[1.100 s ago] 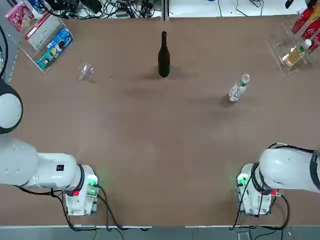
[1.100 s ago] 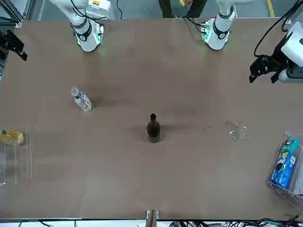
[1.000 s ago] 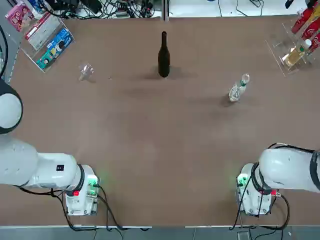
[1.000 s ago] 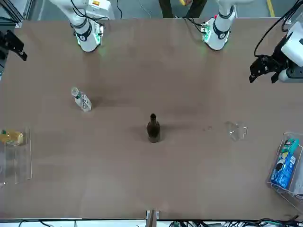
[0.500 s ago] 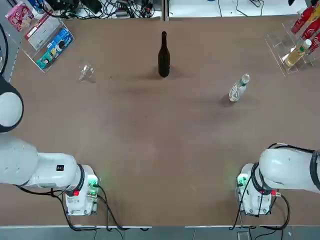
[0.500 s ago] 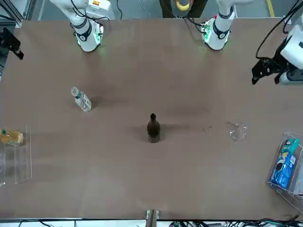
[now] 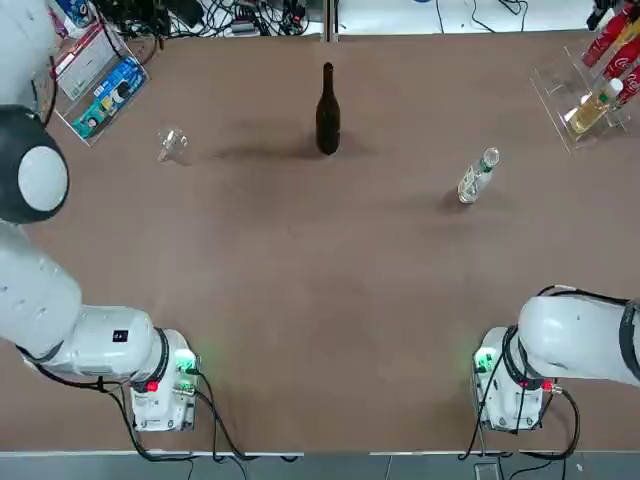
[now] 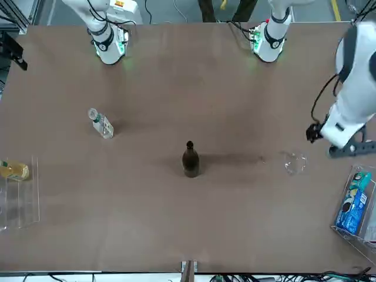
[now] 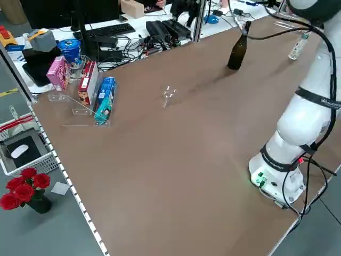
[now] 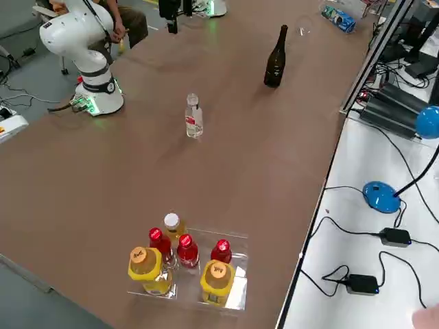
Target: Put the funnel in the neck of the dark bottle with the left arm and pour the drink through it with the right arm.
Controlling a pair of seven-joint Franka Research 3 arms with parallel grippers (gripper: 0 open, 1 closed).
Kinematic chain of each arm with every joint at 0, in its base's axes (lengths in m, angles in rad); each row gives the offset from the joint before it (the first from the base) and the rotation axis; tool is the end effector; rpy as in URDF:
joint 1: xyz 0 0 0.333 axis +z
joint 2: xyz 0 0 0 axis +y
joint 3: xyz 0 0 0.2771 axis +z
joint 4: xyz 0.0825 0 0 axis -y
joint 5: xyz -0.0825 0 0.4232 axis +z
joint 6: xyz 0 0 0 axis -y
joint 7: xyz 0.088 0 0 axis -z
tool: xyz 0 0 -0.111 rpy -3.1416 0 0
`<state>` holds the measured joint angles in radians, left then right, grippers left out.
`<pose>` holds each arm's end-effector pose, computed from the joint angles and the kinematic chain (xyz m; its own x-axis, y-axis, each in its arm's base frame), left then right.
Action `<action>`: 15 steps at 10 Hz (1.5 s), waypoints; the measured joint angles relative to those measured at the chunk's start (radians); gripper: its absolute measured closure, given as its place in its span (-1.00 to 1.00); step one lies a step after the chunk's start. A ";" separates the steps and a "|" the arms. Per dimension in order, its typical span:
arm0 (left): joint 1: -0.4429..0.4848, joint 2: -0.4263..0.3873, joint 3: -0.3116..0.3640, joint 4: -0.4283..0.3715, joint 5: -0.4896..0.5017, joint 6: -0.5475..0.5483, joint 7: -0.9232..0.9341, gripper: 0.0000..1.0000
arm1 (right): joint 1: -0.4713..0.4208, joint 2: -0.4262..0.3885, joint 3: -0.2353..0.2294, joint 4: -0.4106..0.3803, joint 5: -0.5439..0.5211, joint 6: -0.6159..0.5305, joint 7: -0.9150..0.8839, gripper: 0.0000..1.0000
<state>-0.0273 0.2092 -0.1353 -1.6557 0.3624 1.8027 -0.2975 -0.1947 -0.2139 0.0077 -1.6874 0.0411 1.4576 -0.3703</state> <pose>0.6467 -0.0698 0.4327 0.9990 0.0385 0.0227 0.0438 -0.9462 -0.3206 0.5131 -0.0917 0.6322 0.9825 0.1863 -0.0005 0.1862 -0.9816 -0.0423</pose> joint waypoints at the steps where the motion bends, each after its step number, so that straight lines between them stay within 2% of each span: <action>1: -0.002 0.031 -0.006 -0.045 0.050 0.053 -0.069 -0.97 | -0.004 0.001 -0.041 -0.025 0.034 0.005 -0.095 -1.00; 4: -0.003 0.166 -0.013 -0.079 0.255 0.121 -0.290 -0.97 | -0.011 0.002 -0.169 -0.149 0.165 0.068 -0.400 -1.00; 6: -0.004 0.257 -0.020 -0.081 0.373 0.126 -0.439 -0.96 | -0.013 0.005 -0.233 -0.261 0.253 0.150 -0.651 -1.00; 8: -0.004 0.294 -0.021 -0.101 0.403 0.126 -0.527 -0.96 | -0.018 0.007 -0.281 -0.360 0.334 0.204 -0.888 -1.00; 11: 0.003 0.300 -0.020 -0.173 0.405 0.125 -0.603 -0.85 | -0.048 0.024 -0.312 -0.470 0.488 0.222 -1.222 -1.00; 12: 0.004 0.301 -0.019 -0.191 0.405 0.125 -0.612 -0.67 | -0.051 0.061 -0.318 -0.495 0.541 0.227 -1.355 -1.00; 13: 0.004 0.301 -0.019 -0.199 0.405 0.125 -0.616 -0.34 | -0.052 0.123 -0.319 -0.509 0.598 0.230 -1.497 -1.00; 14: 0.005 0.302 -0.019 -0.204 0.405 0.125 -0.618 -0.14 | -0.052 0.198 -0.319 -0.512 0.654 0.231 -1.638 -1.00; 15: 0.006 0.302 -0.019 -0.204 0.405 0.125 -0.619 -0.04 | -0.052 0.274 -0.319 -0.513 0.710 0.228 -1.777 -1.00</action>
<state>-0.0212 0.5111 -0.1540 -1.8600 0.7673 1.9273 -0.9167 -0.2467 0.0598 -0.3110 -2.2003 0.7507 1.6854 -2.1473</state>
